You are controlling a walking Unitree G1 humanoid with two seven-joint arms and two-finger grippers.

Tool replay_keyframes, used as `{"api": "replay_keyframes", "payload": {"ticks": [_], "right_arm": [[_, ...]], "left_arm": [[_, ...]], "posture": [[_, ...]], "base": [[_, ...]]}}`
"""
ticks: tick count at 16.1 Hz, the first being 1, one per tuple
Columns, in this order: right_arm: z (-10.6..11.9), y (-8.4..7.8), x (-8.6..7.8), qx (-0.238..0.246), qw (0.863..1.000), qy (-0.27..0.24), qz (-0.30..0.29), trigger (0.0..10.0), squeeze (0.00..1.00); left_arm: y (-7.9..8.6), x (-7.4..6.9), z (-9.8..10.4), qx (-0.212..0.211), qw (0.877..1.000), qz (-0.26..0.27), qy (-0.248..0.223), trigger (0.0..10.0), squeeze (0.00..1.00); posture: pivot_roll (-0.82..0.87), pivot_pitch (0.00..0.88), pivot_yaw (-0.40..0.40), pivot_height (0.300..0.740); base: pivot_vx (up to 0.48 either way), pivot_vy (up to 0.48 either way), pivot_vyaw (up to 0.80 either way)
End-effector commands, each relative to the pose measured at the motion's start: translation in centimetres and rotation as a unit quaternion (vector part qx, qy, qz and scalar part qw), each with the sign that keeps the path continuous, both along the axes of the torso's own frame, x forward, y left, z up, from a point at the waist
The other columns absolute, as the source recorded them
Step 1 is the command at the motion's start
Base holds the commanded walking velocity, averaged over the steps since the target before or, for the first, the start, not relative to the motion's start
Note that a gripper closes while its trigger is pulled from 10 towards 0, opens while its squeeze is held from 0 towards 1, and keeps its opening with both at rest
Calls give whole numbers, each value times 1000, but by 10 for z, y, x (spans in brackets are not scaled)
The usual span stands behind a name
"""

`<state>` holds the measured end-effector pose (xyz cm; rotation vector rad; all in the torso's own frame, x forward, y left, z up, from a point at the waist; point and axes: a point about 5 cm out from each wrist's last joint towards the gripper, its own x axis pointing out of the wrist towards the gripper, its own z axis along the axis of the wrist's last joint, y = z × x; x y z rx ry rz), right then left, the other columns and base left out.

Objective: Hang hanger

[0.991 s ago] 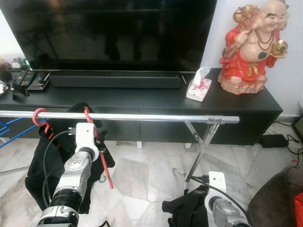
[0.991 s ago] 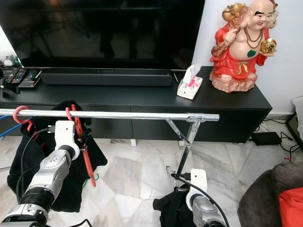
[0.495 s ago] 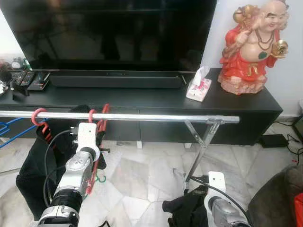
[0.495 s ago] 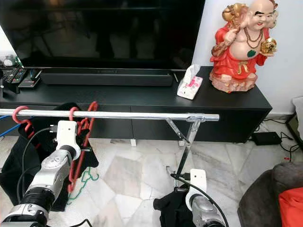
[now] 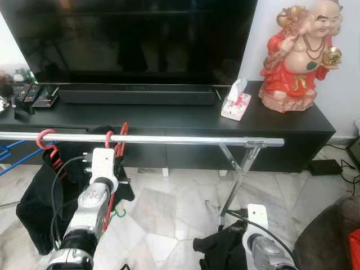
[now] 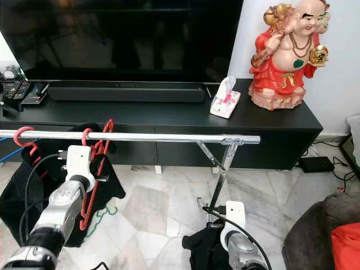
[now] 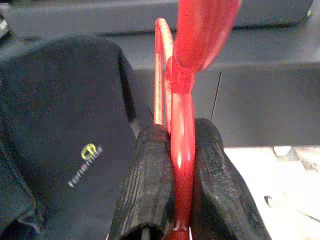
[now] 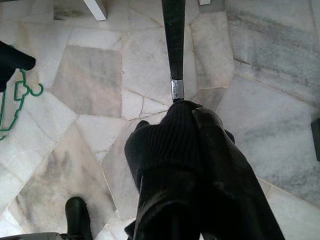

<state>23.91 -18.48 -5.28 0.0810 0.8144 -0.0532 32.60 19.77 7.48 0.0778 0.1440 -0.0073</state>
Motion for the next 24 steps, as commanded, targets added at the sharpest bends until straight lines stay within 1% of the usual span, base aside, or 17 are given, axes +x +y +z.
{"api": "replay_keyframes", "payload": {"ticks": [1, 4, 5, 6, 8, 9, 10, 12, 13, 15, 16, 17, 18, 19, 21, 23, 24], "right_arm": [[3, 1, 4, 1, 1000, -8, 3, 10000, 0], [2, 1, 3, 0, 1000, -8, 5, 10000, 0], [2, 1, 3, 0, 1000, -7, 5, 10000, 0], [2, 1, 3, 0, 1000, -7, 5, 10000, 0], [2, 1, 3, 0, 1000, -8, 4, 10000, 0], [3, 1, 4, 1, 1000, -8, 3, 10000, 0], [3, 1, 4, 1, 1000, -8, 3, 10000, 0], [3, 1, 4, 1, 1000, -9, 3, 10000, 0], [3, 1, 4, 0, 1000, -8, 4, 10000, 0], [3, 1, 4, -1, 1000, -7, 5, 10000, 0], [3, 1, 4, -1, 1000, -7, 6, 10000, 0], [3, 0, 5, -1, 1000, -7, 6, 10000, 0], [3, 0, 5, -2, 1000, -7, 6, 10000, 0], [3, 0, 5, -2, 1000, -7, 6, 10000, 0], [3, 1, 4, -7, 1000, -2, 12, 10000, 0], [3, 0, 4, -6, 1000, -2, 8, 10000, 0], [2, 0, 4, -7, 1000, -1, 10, 10000, 0]], "left_arm": [[0, 0, 10, 11, 999, -3, -38, 0, 0], [-1, -5, 20, 14, 997, -13, -81, 0, 0], [-2, -10, 23, 17, 995, -19, -98, 0, 0], [-3, -13, 22, 25, 994, -26, -99, 0, 0], [-3, -26, 12, 66, 993, -65, -77, 0, 0], [3, -36, 0, 91, 991, -82, -47, 7020, 0], [9, -42, -5, 103, 991, -84, -32, 9922, 0], [14, -54, -10, 111, 988, -107, -15, 10000, 0], [14, -61, -16, 115, 985, -126, 7, 10000, 0], [13, -65, -29, 133, 979, -146, 51, 10000, 0], [15, -64, -42, 137, 977, -131, 100, 10000, 0], [14, -64, -58, 124, 973, -112, 159, 10000, 0], [12, -63, -62, 121, 972, -110, 171, 10000, 0], [8, -61, -72, 106, 970, -97, 197, 10000, 0], [2, -58, -92, 60, 964, -23, 260, 10000, 0], [-5, -61, -104, 13, 956, 21, 293, 10000, 0], [-12, -67, -111, -10, 951, 23, 308, 10000, 0]], "posture": [[-120, 0, -21, 740], [-119, 0, -22, 740], [-119, 0, -22, 740], [-119, 0, -22, 740], [-119, 0, -24, 740], [-121, 0, -21, 740], [-121, 0, -21, 740], [-117, 0, -23, 740], [-117, 0, -23, 740], [-114, 0, -25, 740], [-112, 0, -27, 740], [-112, 0, -27, 740], [-112, 0, -27, 740], [-113, 0, -29, 740], [-121, 0, -26, 740], [-113, 0, -27, 740], [-124, 0, -26, 740]], "base": [[0, 0, 0], [0, 0, 0], [0, 0, 0], [0, 0, 0], [0, 0, 0], [0, 0, 0], [0, 0, 0], [0, 0, 0], [0, 0, 0], [0, 0, 0], [0, 0, 0], [0, 0, 0], [0, 0, 0], [0, 0, 0], [0, 0, 0], [0, 0, 0], [0, 0, 0]]}}
